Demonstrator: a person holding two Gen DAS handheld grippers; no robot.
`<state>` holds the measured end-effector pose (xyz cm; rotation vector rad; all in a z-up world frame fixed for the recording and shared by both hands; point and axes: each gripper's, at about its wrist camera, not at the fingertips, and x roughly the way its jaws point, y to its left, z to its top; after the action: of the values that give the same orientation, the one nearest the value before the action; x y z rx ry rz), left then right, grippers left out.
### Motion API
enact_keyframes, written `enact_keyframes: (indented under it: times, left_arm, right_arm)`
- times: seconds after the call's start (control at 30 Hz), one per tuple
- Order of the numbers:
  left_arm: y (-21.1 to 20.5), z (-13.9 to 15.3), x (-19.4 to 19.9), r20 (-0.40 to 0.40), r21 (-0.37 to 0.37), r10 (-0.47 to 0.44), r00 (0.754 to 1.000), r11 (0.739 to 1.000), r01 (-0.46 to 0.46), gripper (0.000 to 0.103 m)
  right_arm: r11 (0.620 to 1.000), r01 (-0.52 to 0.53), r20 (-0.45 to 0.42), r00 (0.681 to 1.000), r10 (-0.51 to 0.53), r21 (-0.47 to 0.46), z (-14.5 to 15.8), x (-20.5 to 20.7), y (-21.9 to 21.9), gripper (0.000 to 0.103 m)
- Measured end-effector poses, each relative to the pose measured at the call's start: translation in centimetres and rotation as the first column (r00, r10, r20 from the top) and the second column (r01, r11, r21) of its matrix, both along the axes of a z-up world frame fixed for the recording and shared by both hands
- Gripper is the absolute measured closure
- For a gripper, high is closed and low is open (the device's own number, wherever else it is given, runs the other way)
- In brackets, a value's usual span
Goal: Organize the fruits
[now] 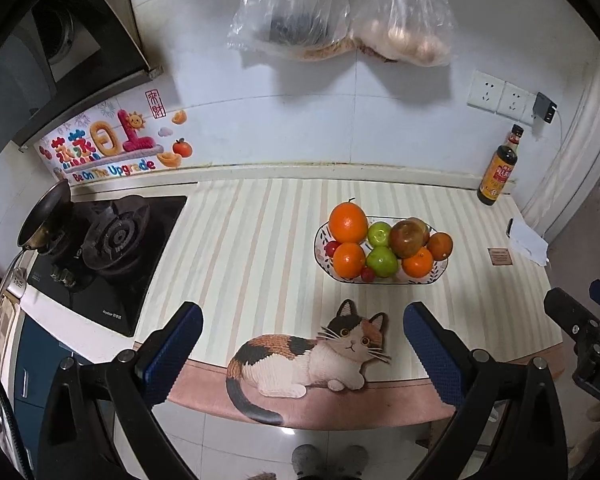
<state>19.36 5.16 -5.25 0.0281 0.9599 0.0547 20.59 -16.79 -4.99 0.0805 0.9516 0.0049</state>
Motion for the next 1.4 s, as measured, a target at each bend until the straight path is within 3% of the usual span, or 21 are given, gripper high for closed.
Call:
enact_keyframes:
  times: [0.6,1.4]
  left_arm:
    - [-0.1,-1.2,1.2,-0.033,-0.026,-0.021,0.999,0.999,0.021,0.000]
    - [-0.1,-0.8,1.1,-0.024,-0.044,-0.027,0.999,0.999,0.026,0.000]
  right_arm:
    - [1.000,0.001,-0.053,0.999,0.000,0.014,-1.9,1.6,0.8,0.004]
    - [1.000,-0.012,-0.058,0.998,0.013,0.017,-1.5,1.4,1.4,0.004]
